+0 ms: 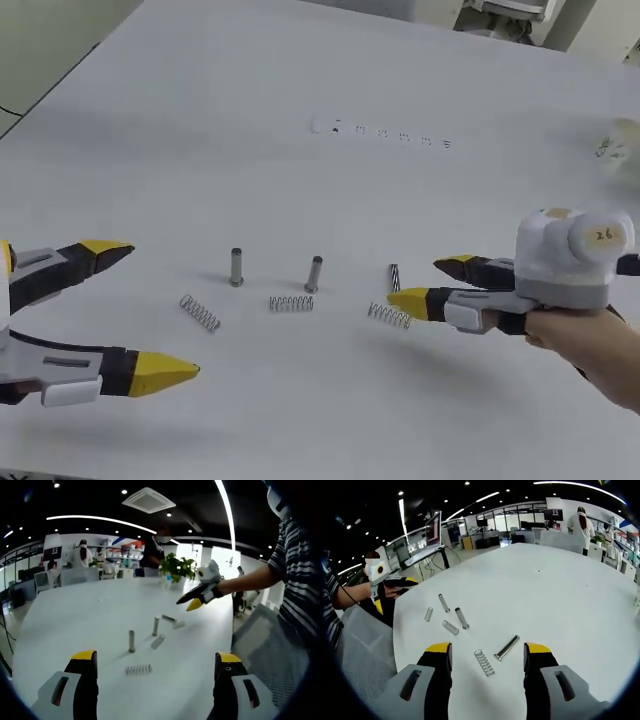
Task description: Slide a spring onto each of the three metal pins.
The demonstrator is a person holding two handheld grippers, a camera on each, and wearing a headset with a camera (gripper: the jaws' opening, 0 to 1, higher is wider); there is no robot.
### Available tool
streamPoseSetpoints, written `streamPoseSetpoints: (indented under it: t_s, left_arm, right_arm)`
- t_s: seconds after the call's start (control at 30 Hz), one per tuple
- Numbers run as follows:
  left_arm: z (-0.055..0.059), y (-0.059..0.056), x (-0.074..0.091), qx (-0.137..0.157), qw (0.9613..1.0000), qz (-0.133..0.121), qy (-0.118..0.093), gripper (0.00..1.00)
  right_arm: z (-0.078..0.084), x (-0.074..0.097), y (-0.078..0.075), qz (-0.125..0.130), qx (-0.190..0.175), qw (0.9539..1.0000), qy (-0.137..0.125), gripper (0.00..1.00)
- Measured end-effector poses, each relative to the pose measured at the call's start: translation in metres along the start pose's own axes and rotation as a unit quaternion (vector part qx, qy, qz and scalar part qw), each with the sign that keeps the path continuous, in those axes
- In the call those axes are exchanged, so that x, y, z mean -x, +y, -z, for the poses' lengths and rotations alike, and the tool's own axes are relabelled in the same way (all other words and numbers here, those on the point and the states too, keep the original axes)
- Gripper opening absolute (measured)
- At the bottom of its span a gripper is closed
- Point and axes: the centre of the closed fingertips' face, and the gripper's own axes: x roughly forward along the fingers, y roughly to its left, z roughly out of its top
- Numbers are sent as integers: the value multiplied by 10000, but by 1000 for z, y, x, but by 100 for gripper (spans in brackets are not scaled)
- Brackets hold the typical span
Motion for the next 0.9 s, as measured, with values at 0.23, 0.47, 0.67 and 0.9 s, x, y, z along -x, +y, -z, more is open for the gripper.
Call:
streamPoseSetpoints:
  t_s: [0.23, 0.47, 0.67, 0.9]
  left_arm:
    - [-1, -1, -1, 8, 10000, 14, -9, 93]
    - [1, -1, 1, 3, 10000, 11, 12, 93]
    - [2, -2, 1, 18, 10000, 15, 26, 92]
    - [2, -2, 0, 29, 10000, 20, 28, 92]
  right_arm:
    - [-7, -11, -12, 201, -230, 9994, 140, 50]
    - [-4, -18, -22, 376, -457, 9975, 379, 44]
    - [-2, -24, -25, 388, -698, 9956, 490, 38]
    - [2, -31, -28, 442, -889, 9923, 745, 29]
